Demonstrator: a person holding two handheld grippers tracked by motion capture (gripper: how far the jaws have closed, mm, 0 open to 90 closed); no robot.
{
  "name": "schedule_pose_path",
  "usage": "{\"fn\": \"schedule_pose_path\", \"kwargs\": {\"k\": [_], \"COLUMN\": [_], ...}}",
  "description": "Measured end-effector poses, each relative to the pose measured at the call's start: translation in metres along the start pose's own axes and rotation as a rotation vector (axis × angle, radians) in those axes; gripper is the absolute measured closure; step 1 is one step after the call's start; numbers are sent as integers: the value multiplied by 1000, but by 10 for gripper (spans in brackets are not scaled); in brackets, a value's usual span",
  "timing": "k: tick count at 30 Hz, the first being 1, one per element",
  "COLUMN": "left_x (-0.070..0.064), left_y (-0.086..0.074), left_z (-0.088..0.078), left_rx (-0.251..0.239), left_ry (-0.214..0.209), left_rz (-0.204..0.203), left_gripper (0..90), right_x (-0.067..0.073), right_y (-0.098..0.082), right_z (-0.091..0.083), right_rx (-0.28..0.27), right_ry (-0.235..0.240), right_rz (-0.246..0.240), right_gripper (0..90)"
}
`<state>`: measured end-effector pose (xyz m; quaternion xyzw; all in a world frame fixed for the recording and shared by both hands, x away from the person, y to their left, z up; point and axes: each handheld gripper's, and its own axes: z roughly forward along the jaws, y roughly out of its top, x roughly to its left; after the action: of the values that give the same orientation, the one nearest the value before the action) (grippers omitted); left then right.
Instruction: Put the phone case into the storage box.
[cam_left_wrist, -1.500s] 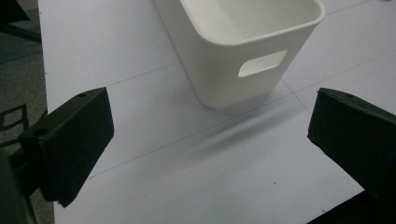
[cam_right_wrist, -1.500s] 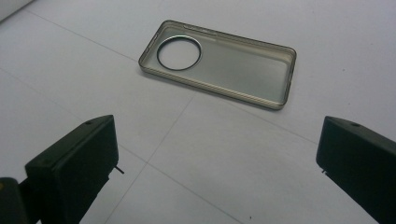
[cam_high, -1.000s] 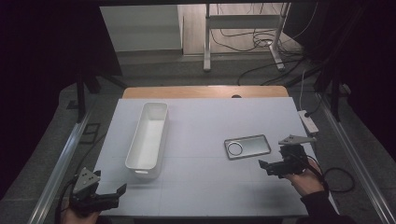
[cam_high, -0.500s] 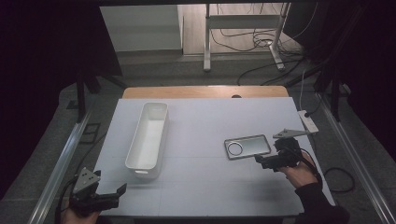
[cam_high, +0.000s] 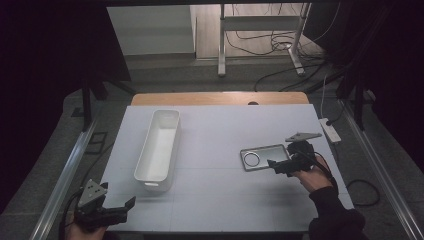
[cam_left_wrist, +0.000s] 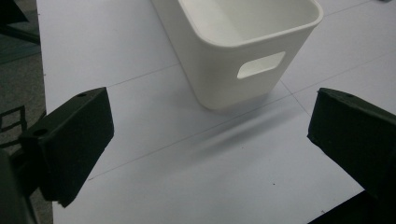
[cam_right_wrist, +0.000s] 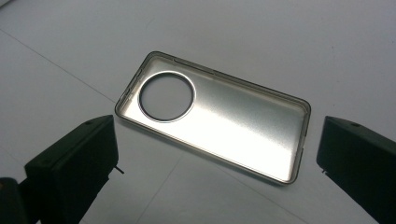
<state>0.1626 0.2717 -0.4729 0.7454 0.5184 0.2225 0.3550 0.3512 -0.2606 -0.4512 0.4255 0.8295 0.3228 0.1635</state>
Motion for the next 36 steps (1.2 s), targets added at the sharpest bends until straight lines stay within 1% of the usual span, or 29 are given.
{"fn": "schedule_pose_path", "kwargs": {"k": [5,15,19,25,30,32,36], "left_x": [0,0,0,0,0,1,1], "left_y": [0,0,0,0,0,0,0], "left_z": [0,0,0,0,0,0,0], "left_rx": [1,-2,-1,-1,-3,-5,-6], "left_ry": [0,-3,-3,-4,-4,-5,-6], "left_rz": [1,0,1,0,-1,-2,-2], "left_gripper": [11,10,10,11,10,10,10], "right_x": [-1,-2,-3,-2,0,0,1], "right_y": [5,19,24,32,40,45,50], "right_z": [5,24,29,38,45,50,57], "right_rx": [5,24,25,20,18,27,39], "right_ry": [0,11,14,15,12,1,-13], "right_rz": [-2,-1,6,-2,3,-3,4], "right_gripper": [0,0,0,0,0,0,0]}}
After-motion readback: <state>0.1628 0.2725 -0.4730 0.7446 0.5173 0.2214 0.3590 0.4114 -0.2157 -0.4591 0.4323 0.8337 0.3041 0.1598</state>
